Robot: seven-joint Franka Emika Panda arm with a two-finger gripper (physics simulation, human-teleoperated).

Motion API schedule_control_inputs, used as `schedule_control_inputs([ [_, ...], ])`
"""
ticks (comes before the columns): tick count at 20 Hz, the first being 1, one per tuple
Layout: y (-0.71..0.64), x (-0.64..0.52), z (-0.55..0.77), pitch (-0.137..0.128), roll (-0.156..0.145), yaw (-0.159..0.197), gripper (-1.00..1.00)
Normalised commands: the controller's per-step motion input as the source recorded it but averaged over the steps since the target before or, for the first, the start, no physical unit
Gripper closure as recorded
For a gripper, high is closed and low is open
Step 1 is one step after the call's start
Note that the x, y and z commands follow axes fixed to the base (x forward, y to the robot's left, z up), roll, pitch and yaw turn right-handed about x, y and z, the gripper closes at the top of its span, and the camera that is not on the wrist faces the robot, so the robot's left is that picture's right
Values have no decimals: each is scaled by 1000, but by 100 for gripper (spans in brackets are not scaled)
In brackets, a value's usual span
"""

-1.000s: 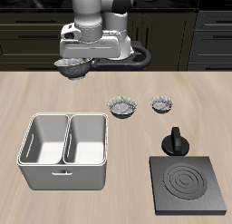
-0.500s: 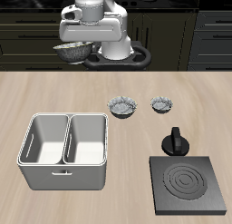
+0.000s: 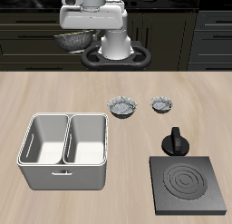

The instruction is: Place the largest bowl inside the right compartment of the bowl drainer

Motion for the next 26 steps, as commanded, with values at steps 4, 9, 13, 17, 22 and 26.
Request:
schedule_control_inputs([
  [4,-136,223,151,0,-50,-36,100],
  [9,-205,373,157,29,-36,-27,100],
  [13,-134,390,106,43,3,-24,100],
  [17,-167,358,55,36,-51,4,100],
  [22,-168,427,91,14,-42,5,100],
  [26,-8,379,74,17,-1,29,100],
])
